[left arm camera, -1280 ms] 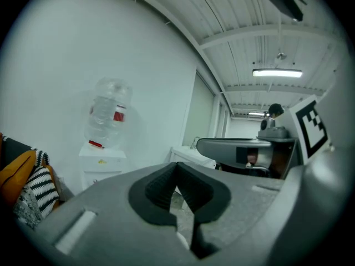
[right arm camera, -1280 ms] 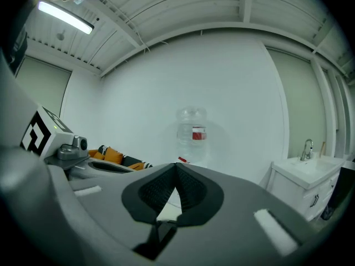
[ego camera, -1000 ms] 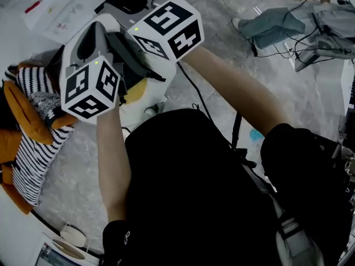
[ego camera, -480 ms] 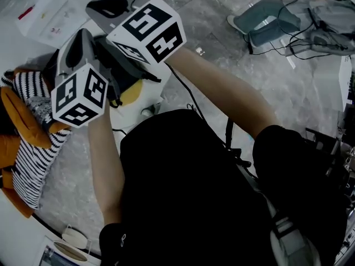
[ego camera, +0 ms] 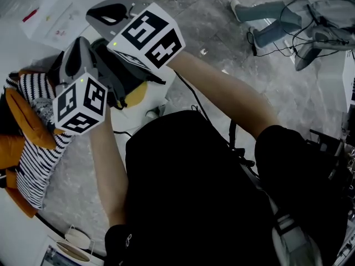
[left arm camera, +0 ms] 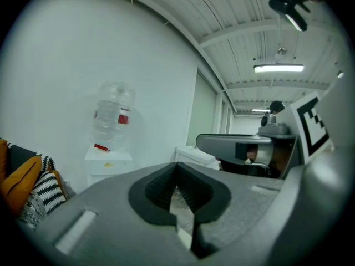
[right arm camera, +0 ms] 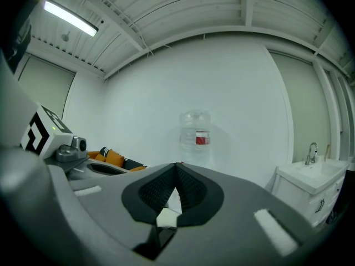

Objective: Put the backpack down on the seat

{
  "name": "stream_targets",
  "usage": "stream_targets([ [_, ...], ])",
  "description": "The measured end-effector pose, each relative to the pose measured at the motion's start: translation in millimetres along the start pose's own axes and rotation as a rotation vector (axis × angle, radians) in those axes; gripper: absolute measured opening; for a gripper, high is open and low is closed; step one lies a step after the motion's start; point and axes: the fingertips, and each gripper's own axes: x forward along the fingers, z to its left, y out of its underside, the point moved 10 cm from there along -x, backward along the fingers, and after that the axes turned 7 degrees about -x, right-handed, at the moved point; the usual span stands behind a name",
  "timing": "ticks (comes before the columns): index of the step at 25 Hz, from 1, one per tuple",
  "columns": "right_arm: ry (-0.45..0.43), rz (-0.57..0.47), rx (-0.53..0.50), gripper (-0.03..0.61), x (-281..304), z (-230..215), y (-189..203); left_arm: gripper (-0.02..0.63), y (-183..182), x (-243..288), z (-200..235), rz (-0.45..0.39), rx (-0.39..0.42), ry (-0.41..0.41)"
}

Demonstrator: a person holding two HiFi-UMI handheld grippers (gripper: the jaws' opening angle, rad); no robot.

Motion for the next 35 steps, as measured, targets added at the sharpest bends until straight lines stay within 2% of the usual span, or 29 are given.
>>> stream_targets([
  [4, -0.029, 0.004, -0.032, 0.008, 0, 1, -1, 0.000, 1, 3, -2, -0.001, 0.002, 0.007],
  [22, -0.006, 0.021, -0.032, 0.008, -9, -8, 3, 0.000, 9, 10, -6, 0.012, -0.009, 0.016],
  [29, -0.002, 0.028, -0.035, 0.008, -8, -10, 3, 0.000, 10, 9, -8, 0.009, 0.010, 0.011],
  [35, -0.010, 0.000, -0.031, 0.008, -7, -8, 1, 0.000, 11, 7, -11, -0.018, 0.005, -0.007],
])
